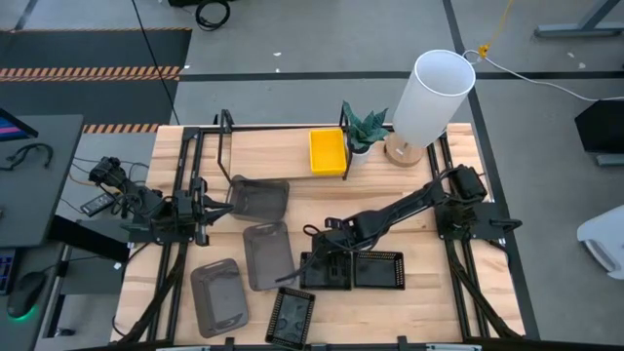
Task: Stack baskets on shelf by color
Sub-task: Stack the top left black basket on top of the top right black basket
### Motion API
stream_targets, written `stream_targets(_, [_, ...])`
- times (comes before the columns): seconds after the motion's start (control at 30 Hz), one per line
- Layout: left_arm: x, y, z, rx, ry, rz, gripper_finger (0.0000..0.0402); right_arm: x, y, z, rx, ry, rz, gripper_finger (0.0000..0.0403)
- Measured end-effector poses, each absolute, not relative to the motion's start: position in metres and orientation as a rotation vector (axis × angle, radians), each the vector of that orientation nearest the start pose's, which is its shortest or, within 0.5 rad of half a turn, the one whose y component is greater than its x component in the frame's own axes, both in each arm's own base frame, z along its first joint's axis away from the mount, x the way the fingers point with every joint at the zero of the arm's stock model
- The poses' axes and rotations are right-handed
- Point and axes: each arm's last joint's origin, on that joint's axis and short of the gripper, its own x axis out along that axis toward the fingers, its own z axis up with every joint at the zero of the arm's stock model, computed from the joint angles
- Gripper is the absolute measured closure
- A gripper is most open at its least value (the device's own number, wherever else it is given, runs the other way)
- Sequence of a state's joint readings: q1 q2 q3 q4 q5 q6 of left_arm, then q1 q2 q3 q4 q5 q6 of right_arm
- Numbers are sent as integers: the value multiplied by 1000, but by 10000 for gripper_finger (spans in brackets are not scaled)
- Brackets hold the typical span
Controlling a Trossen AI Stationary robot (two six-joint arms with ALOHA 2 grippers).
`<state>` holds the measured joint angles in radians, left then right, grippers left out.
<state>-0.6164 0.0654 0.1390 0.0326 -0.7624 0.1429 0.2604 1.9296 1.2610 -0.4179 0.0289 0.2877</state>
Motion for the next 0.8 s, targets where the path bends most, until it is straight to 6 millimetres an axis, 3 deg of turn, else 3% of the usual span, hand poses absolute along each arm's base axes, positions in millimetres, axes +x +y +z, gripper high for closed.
stream_targets(0.3, [81,-33,208,75,-72,151,371,367,88,203,117,987,63,392])
stream_targets(0.53, [81,-33,208,75,-72,152,363,347,83,236,97,970,83,393])
stream_targets(0.8, [81,-33,208,75,-72,151,373,324,92,255,88,1014,122,393])
